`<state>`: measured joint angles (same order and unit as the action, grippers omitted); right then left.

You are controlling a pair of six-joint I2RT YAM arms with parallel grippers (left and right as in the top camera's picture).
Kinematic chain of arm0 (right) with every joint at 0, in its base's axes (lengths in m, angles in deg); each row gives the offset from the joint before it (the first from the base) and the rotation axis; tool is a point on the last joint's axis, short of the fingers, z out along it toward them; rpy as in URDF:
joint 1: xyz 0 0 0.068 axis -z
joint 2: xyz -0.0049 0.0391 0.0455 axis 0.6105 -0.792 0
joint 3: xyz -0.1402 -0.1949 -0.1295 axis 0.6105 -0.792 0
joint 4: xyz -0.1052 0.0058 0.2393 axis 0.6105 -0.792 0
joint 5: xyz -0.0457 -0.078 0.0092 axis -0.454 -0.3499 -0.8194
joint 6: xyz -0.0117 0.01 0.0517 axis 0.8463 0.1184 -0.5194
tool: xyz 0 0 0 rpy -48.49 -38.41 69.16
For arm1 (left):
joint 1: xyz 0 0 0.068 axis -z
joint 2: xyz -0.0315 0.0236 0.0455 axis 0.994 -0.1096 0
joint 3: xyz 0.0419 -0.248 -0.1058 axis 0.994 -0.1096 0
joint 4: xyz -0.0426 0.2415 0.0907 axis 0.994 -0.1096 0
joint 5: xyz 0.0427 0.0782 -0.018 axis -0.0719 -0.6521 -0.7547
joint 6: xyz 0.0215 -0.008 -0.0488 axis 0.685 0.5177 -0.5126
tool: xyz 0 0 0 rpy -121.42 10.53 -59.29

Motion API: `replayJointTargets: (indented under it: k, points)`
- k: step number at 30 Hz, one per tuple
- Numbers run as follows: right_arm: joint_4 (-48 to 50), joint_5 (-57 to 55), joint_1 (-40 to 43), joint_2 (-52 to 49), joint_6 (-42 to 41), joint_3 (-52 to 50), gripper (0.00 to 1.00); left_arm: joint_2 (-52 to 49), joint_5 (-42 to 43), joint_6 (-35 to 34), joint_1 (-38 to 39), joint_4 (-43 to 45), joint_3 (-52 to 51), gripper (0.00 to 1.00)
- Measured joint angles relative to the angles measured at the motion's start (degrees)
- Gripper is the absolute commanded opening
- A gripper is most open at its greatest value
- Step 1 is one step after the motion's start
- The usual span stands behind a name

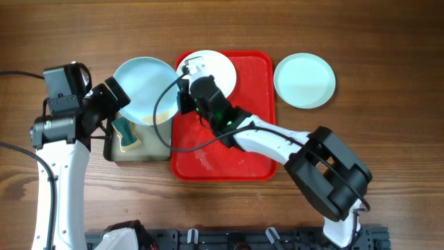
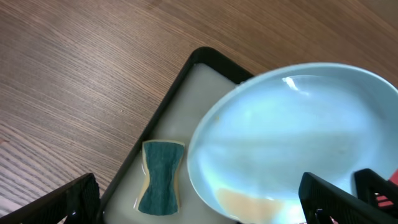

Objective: Clean dirty plates on tray and stack at the side
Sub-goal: 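Lift the blue plate by its rim with the right gripper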

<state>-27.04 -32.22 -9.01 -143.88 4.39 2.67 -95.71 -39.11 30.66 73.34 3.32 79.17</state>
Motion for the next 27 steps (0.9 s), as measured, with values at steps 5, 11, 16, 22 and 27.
replayJointTargets:
  k: [5,11,16,22,27]
  points:
    - [8.1,-4.8,-0.6,-0.1,10.3,0.0,0.04,0.0,0.0,0.0,0.0,0.0,0.0,1.00]
    - [18.0,-5.9,-0.6,-0.1,23.7,0.0,0.04,0.0,0.0,0.0,0.0,0.0,0.0,1.00]
    - [24.8,-6.1,-0.6,-0.1,34.7,0.0,0.04,0.0,0.0,0.0,0.0,0.0,0.0,1.00]
    - [30.6,-6.2,-0.6,-0.1,43.8,0.0,0.04,0.0,0.0,0.0,0.0,0.0,0.0,1.00]
    - [32.9,-6.1,-0.6,-0.1,49.7,0.0,0.04,0.0,0.0,0.0,0.0,0.0,0.0,1.00]
